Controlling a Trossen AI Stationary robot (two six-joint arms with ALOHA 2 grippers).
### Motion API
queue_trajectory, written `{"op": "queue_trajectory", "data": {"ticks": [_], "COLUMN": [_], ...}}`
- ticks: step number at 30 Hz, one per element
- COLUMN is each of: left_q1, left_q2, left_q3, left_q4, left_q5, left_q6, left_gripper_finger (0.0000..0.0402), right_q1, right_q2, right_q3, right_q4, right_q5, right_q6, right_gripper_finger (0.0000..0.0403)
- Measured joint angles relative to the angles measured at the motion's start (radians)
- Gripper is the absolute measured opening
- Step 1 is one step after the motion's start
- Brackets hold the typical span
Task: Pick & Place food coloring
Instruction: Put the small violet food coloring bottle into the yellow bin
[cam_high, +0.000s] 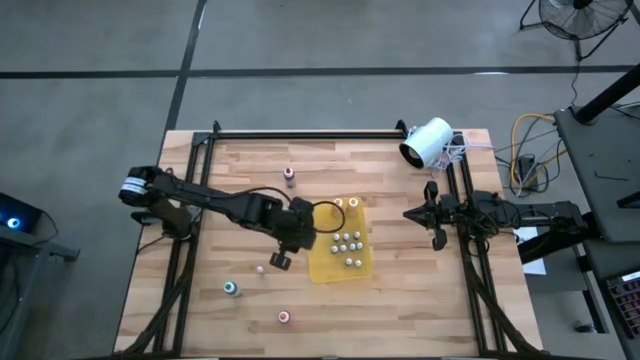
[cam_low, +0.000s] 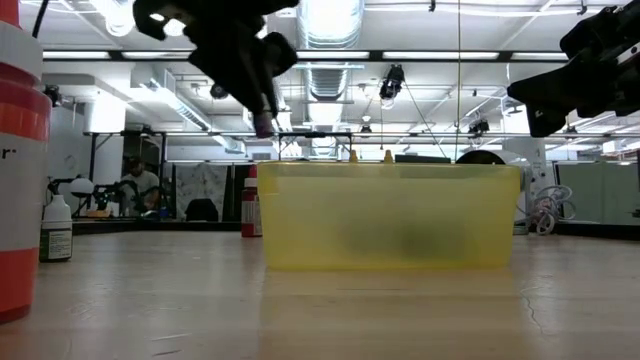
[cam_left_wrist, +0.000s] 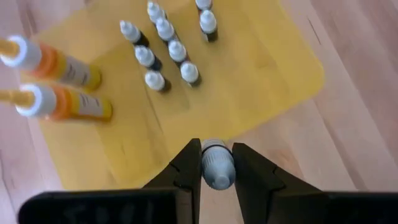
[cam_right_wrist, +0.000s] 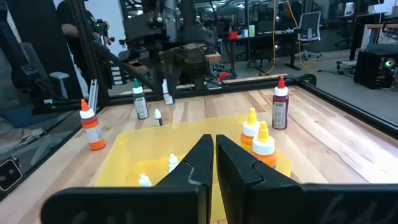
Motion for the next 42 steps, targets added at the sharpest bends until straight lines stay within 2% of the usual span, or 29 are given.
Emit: {"op": "queue_trajectory", "data": {"ticks": [5, 13, 23, 42], "left_q1": [0.006, 0.006, 0.003, -0.004], "left_q2": [0.072, 0.167, 0.271, 0.437], "left_q3": [0.07, 0.183, 0.274, 0.392], "left_q4": [-0.01, -0.015, -0.02, -0.029], "left_q5": [0.012, 0.125, 0.186, 0.176], "left_q6": [0.003, 0.003, 0.044, 0.086], "left_gripper_finger": [0.005, 0.005, 0.005, 0.005], "right_q1": [0.0, 0.0, 0.0, 0.0], "right_q2": [0.002, 0.001, 0.001, 0.001], "right_q3": [0.0, 0.0, 0.0, 0.0], "right_q4": [0.0, 0.0, 0.001, 0.0], "right_q5": [0.0, 0.0, 0.0, 0.0], "right_q6": [0.0, -0.002, -0.002, -0.002], "right_gripper_finger": [0.0013, 0.0013, 0.0013, 0.0013]}}
